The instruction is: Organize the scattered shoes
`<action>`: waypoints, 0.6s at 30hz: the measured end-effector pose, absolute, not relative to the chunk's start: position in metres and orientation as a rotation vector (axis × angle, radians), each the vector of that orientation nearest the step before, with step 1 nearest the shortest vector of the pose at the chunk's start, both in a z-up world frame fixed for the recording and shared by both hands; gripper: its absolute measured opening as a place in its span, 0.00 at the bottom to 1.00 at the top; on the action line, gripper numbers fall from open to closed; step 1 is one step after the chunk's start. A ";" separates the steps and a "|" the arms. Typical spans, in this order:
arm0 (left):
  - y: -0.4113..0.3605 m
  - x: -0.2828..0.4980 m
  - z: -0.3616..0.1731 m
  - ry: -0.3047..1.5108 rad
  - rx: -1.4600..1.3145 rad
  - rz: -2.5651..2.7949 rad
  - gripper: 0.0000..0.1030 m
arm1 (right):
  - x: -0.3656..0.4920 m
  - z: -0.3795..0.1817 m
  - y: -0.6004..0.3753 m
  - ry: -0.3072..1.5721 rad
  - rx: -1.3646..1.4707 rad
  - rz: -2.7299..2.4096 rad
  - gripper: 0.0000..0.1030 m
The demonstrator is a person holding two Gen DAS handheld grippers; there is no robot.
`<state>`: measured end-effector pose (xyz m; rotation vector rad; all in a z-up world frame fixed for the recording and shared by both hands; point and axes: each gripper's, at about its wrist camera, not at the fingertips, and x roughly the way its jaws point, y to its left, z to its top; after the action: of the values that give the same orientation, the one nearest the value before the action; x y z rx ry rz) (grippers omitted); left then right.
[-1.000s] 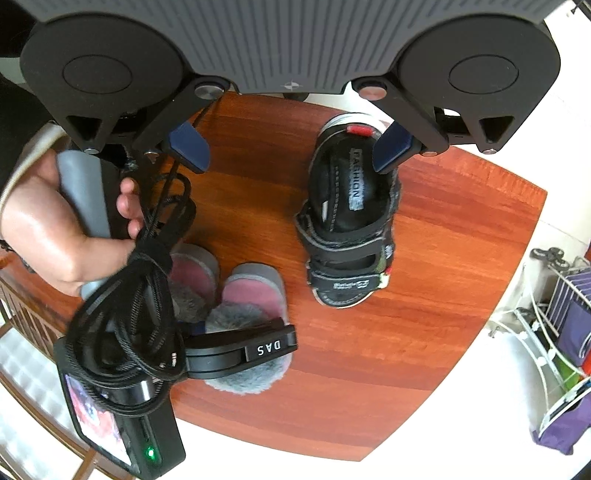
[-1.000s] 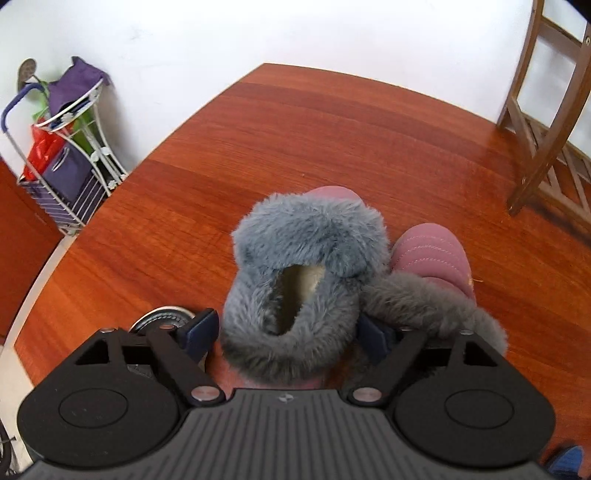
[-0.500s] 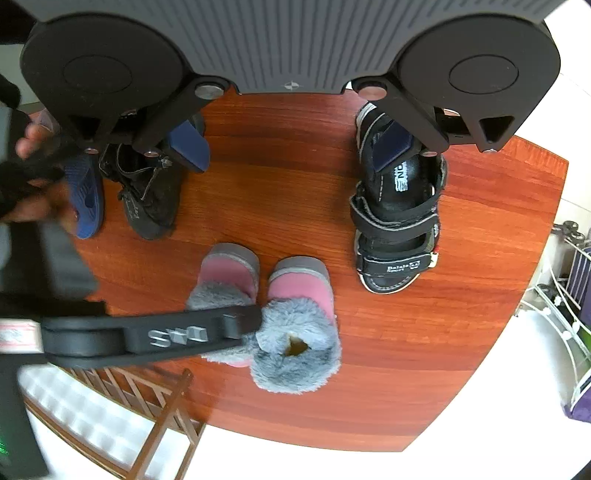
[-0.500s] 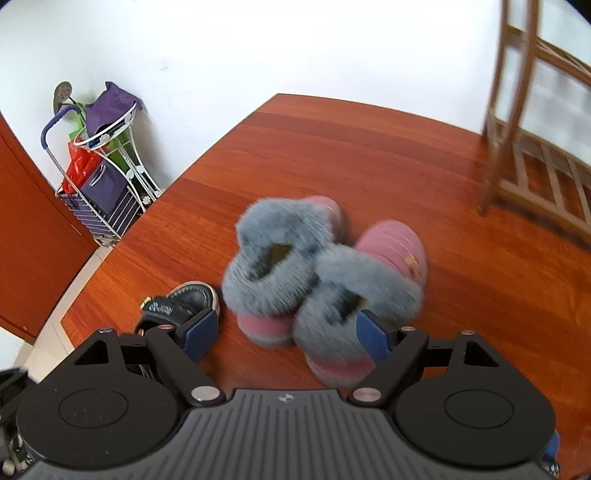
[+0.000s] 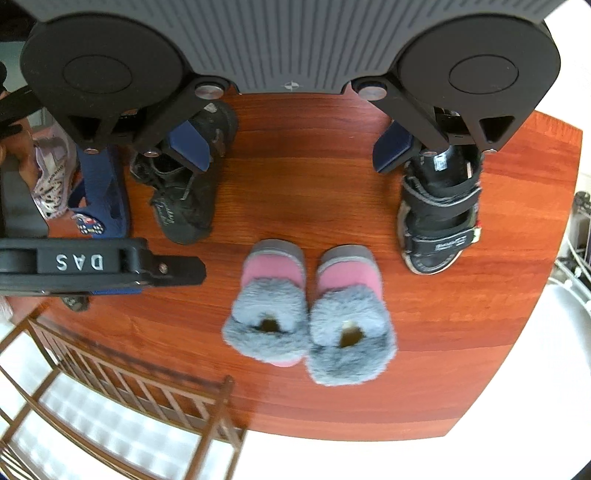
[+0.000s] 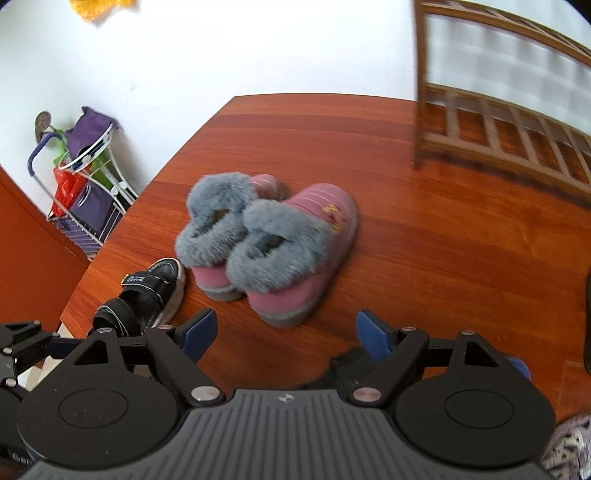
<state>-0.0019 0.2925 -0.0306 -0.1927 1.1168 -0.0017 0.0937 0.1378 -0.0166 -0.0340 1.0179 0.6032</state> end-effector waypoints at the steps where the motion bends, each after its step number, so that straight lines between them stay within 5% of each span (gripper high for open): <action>1: 0.290 -0.001 -0.031 1.118 -0.187 -0.010 0.93 | 0.093 -0.017 0.134 1.018 -0.031 0.596 0.84; 18: 0.230 0.033 -0.026 1.116 -0.098 -0.153 0.93 | 0.081 -0.017 0.042 1.003 0.022 0.436 0.84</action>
<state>0.0329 0.2300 -0.0263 -0.0979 1.1161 -0.1529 0.0813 0.0417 -0.0173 0.0220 1.0028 0.4355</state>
